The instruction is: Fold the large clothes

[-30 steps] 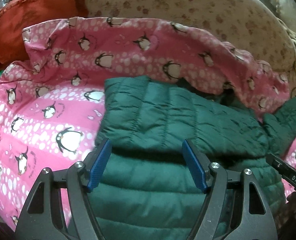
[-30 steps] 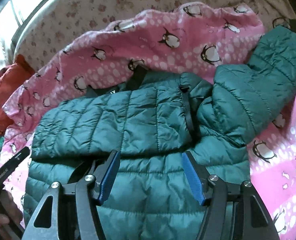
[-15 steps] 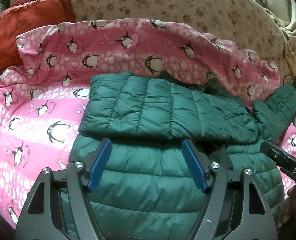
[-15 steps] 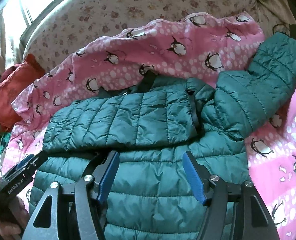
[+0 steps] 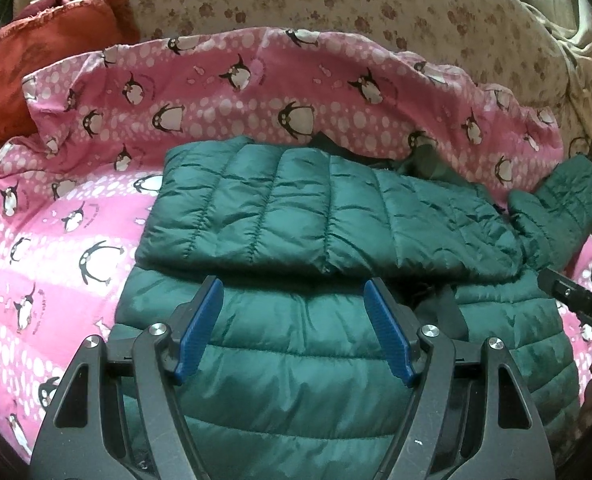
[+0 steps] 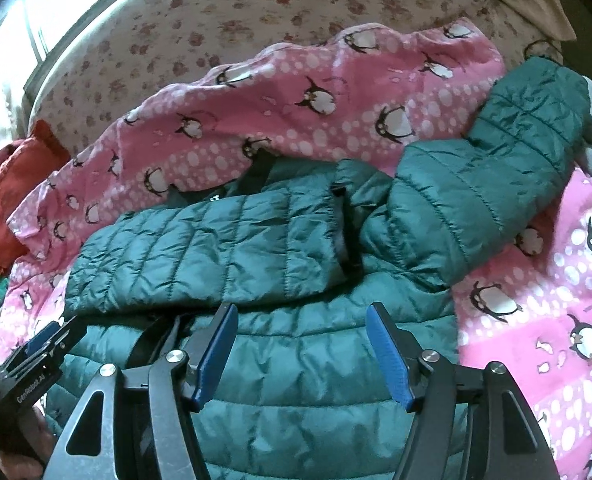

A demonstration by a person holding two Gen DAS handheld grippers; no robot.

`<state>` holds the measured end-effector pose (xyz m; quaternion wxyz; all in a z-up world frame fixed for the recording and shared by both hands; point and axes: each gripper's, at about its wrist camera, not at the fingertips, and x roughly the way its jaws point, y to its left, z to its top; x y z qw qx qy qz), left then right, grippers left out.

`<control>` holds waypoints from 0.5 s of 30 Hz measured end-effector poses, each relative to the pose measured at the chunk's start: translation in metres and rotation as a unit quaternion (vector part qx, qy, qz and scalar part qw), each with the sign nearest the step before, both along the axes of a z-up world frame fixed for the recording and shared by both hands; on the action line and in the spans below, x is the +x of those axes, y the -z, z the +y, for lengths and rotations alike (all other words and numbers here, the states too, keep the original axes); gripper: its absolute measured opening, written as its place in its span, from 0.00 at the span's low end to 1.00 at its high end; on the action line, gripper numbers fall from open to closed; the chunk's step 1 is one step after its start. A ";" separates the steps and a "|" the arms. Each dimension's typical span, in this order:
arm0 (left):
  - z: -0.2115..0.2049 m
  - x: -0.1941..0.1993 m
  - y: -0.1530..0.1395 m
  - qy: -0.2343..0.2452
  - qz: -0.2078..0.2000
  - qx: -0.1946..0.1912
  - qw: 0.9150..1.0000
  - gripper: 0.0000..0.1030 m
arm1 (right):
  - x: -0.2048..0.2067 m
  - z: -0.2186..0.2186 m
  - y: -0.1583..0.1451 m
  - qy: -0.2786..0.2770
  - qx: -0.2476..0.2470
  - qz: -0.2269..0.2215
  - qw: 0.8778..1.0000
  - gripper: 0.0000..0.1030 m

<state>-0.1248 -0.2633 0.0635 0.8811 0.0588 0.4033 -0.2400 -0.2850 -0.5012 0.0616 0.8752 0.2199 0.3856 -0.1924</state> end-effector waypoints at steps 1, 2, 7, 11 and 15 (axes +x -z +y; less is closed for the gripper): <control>0.000 0.001 0.002 0.001 0.001 -0.001 1.000 0.71 | 0.000 -0.002 0.001 0.001 0.000 0.001 1.000 0.62; 0.000 0.002 0.004 0.002 0.002 -0.004 1.000 0.71 | 0.000 -0.004 0.002 0.002 -0.001 0.001 1.000 0.62; -0.002 0.009 0.018 0.013 0.025 -0.019 0.999 0.71 | -0.001 -0.017 0.005 0.011 -0.003 0.005 1.000 0.62; -0.005 0.007 0.026 0.016 0.025 -0.015 0.999 0.71 | 0.000 -0.029 0.010 0.019 -0.005 0.009 1.000 0.62; -0.005 0.007 0.030 0.019 0.024 -0.018 0.999 0.71 | -0.002 -0.046 0.013 0.032 -0.014 0.013 0.999 0.62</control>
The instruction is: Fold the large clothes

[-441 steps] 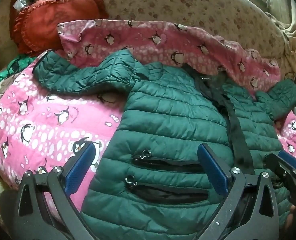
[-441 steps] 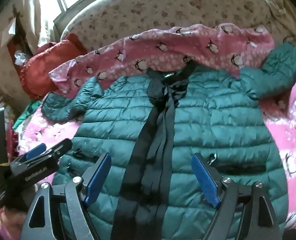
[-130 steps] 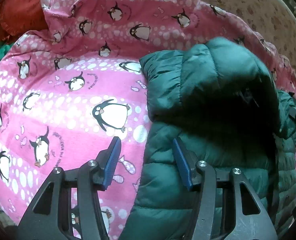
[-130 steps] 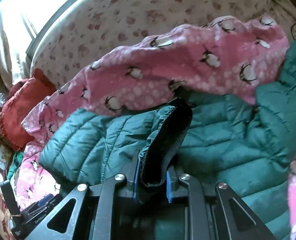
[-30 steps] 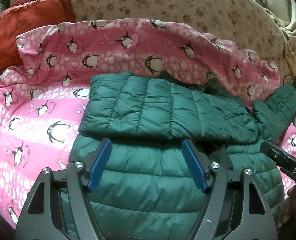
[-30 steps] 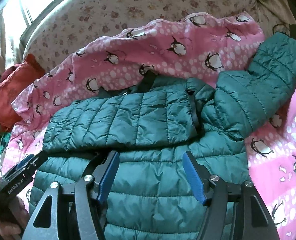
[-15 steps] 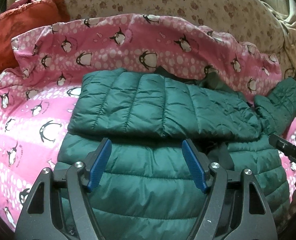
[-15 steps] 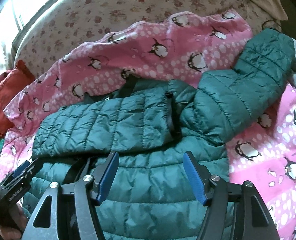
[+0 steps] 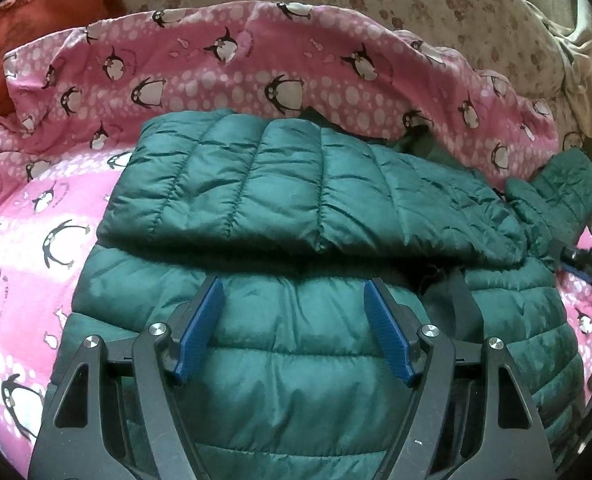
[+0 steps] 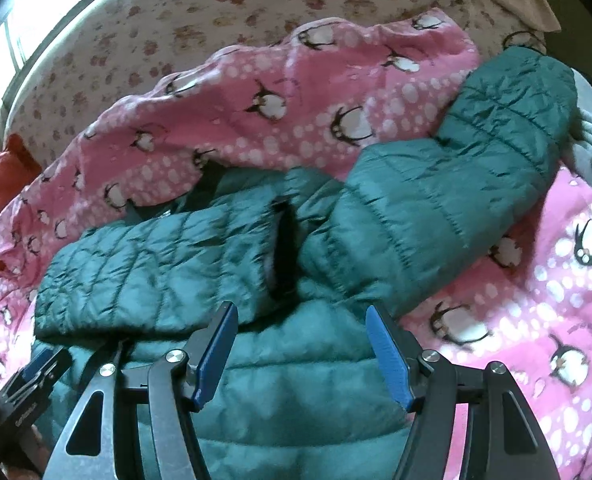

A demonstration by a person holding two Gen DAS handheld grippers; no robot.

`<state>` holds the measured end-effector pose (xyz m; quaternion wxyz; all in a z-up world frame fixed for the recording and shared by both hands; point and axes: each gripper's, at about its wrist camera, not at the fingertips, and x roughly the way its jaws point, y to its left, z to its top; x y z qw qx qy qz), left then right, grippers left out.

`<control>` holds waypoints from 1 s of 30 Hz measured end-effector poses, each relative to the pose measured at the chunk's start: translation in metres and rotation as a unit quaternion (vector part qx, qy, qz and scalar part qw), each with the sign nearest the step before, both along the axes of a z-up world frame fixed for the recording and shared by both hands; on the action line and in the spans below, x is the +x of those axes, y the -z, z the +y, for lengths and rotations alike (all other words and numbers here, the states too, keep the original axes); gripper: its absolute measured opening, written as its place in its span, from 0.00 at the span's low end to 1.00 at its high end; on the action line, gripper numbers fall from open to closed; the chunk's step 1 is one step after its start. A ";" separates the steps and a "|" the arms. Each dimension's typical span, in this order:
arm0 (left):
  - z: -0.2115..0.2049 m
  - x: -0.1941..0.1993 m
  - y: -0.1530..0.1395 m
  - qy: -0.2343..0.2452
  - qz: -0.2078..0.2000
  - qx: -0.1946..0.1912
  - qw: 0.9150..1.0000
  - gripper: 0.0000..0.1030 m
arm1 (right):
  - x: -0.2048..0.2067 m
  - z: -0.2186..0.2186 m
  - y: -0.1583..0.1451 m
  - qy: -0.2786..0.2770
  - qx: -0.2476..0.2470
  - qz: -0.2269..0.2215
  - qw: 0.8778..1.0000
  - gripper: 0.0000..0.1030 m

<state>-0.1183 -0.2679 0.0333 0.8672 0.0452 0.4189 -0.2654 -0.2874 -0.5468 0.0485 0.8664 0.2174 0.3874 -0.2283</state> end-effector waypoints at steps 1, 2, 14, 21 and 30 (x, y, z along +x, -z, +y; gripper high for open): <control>0.000 0.000 0.001 0.000 0.000 0.000 1.000 0.71 | -0.001 -0.006 0.001 0.005 -0.004 0.000 1.000 0.62; -0.001 0.001 0.002 0.001 0.000 0.000 1.000 0.71 | -0.003 -0.012 0.001 0.012 -0.007 0.001 1.000 0.62; 0.000 0.003 0.009 0.015 0.007 -0.021 1.000 0.78 | -0.040 -0.134 -0.003 0.137 -0.049 0.018 0.989 0.62; -0.002 0.002 0.011 0.022 0.003 -0.024 0.999 0.81 | -0.065 -0.203 -0.020 0.217 -0.040 -0.009 0.975 0.62; 0.000 0.004 0.014 0.025 0.009 -0.037 0.999 0.82 | -0.062 -0.253 -0.031 0.267 -0.046 -0.034 0.962 0.62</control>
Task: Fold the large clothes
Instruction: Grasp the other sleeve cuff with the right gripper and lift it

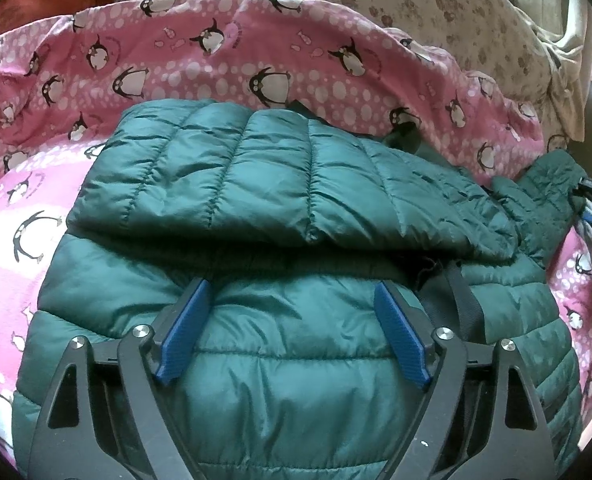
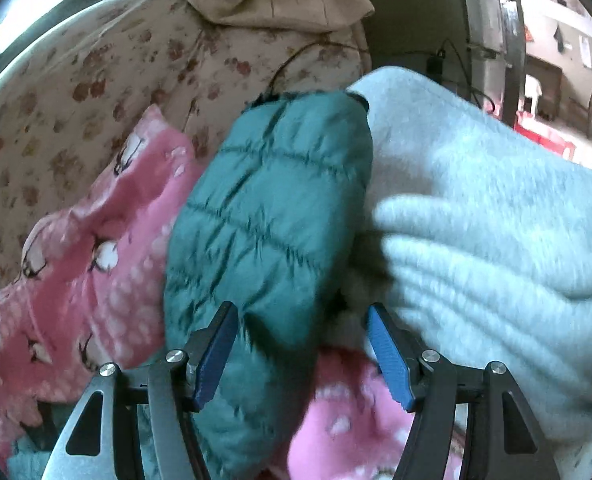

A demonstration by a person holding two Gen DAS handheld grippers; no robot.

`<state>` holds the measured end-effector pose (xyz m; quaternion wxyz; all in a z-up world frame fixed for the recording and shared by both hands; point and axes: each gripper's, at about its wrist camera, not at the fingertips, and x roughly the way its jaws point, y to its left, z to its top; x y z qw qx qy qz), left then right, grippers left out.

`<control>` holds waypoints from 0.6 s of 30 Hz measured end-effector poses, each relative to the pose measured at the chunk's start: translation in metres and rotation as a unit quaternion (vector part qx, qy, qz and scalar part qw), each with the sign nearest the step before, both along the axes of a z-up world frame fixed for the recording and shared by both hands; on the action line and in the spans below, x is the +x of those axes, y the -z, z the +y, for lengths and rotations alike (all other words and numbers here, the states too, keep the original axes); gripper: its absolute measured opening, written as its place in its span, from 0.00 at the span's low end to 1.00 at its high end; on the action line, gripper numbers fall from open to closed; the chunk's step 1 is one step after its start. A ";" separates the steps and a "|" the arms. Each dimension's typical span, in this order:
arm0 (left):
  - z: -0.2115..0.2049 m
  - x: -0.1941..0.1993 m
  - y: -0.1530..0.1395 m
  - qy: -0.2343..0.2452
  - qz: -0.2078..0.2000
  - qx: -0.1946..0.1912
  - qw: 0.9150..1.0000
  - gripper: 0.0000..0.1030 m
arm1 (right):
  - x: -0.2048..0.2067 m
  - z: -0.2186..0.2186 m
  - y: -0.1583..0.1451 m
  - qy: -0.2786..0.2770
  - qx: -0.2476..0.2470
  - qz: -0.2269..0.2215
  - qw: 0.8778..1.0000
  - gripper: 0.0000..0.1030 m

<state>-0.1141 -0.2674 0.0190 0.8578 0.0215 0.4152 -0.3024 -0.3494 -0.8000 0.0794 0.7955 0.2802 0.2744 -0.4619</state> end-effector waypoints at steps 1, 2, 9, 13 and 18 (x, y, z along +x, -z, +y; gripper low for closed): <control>0.000 0.000 0.000 0.000 0.000 0.000 1.000 0.82 | 0.005 -0.001 -0.001 -0.009 -0.008 -0.001 1.000 0.62; 0.000 0.000 0.000 0.000 0.000 -0.001 1.000 0.82 | 0.008 -0.003 -0.002 -0.016 -0.008 0.000 1.000 0.62; 0.000 0.002 0.001 0.001 0.001 -0.006 1.000 0.82 | 0.019 -0.014 0.002 -0.022 -0.003 -0.003 1.000 0.18; 0.001 0.002 0.001 0.001 0.001 -0.007 1.000 0.82 | 0.009 0.006 -0.008 -0.046 -0.015 -0.048 0.998 0.07; 0.000 0.003 0.000 0.001 0.003 -0.009 1.000 0.82 | 0.000 0.056 -0.030 -0.126 -0.020 -0.101 0.987 0.06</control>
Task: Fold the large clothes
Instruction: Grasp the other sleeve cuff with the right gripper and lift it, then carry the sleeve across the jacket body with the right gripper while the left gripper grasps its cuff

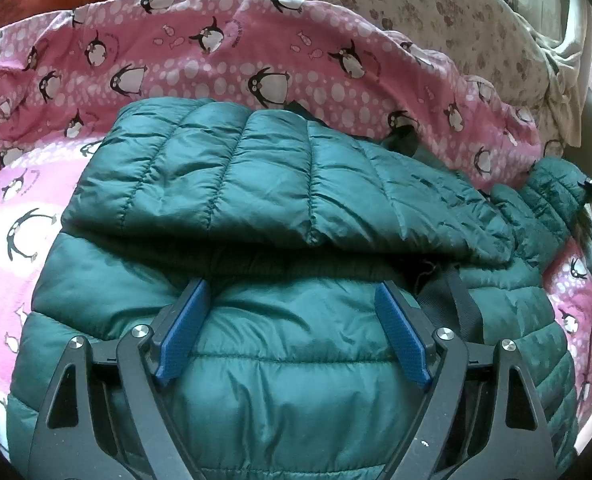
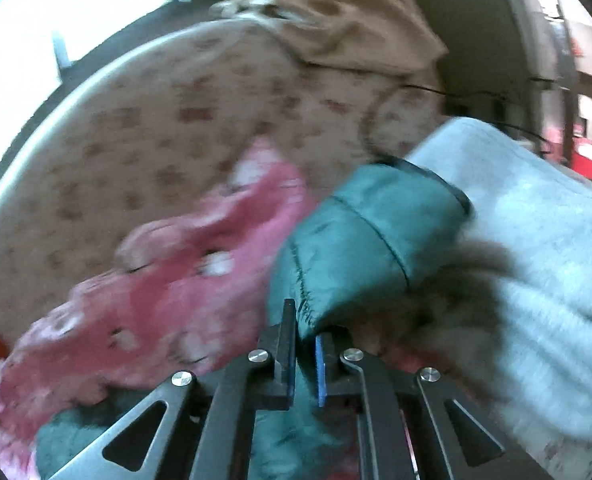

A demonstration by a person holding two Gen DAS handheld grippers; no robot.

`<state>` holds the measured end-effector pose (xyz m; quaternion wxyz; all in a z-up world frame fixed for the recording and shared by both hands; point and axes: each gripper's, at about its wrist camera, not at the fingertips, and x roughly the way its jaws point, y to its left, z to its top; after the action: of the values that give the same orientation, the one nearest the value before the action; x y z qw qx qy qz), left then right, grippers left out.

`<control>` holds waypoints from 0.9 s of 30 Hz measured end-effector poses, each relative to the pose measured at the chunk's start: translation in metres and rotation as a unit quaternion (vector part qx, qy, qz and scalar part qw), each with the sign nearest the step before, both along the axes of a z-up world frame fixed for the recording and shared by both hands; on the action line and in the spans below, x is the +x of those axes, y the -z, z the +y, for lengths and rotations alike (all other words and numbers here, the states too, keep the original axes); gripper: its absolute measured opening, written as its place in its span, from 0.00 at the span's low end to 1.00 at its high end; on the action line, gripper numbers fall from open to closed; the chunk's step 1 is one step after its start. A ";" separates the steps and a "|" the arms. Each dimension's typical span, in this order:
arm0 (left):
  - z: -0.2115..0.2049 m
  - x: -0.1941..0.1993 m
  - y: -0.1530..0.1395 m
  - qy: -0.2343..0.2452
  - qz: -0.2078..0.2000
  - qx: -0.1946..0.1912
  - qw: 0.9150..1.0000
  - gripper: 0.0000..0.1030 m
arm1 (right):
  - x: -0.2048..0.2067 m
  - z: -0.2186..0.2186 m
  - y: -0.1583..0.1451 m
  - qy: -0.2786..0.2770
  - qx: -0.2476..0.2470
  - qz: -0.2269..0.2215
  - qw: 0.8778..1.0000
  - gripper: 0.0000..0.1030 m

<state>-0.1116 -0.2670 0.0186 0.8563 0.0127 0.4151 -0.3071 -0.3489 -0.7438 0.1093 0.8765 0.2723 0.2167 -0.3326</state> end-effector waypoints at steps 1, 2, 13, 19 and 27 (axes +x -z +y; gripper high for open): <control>0.000 0.000 0.000 0.000 0.000 0.001 1.000 0.82 | 0.002 0.015 -0.004 -0.024 -0.002 -0.003 1.000 0.06; 0.000 0.000 0.000 0.000 -0.001 0.001 1.000 0.82 | 0.004 0.028 -0.006 -0.044 -0.002 -0.002 0.999 0.06; 0.015 0.000 -0.016 -0.011 0.017 -0.021 1.000 0.82 | 0.055 0.193 0.019 -0.240 0.046 0.011 0.970 0.06; 0.033 -0.001 -0.024 -0.027 0.009 -0.018 0.999 0.82 | 0.100 0.266 0.059 -0.323 0.041 0.079 0.942 0.06; 0.051 0.004 -0.030 -0.035 0.049 -0.070 0.996 0.82 | 0.102 0.300 0.072 -0.350 0.009 0.122 0.929 0.43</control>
<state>-0.1072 -0.2157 0.0490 0.8437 -0.0769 0.4345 -0.3056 -0.2470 -0.4439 0.0369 0.9016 0.1443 0.4065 -0.0330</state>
